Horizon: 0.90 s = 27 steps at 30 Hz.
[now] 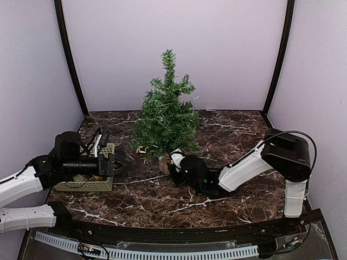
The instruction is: Decorate the small christmas tree
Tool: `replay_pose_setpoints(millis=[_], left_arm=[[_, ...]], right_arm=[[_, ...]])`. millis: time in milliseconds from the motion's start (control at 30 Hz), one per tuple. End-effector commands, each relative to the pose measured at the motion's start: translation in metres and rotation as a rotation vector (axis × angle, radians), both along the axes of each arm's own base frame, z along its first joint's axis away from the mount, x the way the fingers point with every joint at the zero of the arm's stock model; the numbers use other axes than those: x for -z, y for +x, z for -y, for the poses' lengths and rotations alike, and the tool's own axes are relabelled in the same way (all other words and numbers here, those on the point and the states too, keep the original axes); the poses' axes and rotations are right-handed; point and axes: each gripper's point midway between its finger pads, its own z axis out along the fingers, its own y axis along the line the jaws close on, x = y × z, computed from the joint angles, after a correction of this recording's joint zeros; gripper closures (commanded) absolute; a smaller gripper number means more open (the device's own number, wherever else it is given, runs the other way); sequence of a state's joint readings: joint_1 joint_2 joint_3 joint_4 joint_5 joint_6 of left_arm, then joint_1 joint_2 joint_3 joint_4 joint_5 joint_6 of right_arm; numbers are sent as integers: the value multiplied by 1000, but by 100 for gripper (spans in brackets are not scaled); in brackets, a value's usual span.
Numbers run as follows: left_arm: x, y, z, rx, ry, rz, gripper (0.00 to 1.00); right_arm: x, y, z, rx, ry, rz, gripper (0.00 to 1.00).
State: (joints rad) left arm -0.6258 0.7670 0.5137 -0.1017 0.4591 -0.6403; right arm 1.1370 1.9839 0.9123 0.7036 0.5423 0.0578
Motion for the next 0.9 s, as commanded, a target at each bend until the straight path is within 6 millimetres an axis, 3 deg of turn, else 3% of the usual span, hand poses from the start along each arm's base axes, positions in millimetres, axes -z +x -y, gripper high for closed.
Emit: replay_pose_setpoints(millis=[0, 300, 467, 867], left_arm=[[1, 0, -3, -9, -5, 7, 11], [1, -1, -4, -15, -1, 6, 11], [5, -1, -6, -22, 6, 3, 11], [-1, 1, -17, -70, 51, 33, 9]], right_arm=[[-10, 9, -5, 12, 36, 23, 54], [-13, 6, 0, 16, 49, 22, 43], [-19, -2, 6, 1, 75, 26, 28], [-27, -45, 17, -39, 56, 28, 16]])
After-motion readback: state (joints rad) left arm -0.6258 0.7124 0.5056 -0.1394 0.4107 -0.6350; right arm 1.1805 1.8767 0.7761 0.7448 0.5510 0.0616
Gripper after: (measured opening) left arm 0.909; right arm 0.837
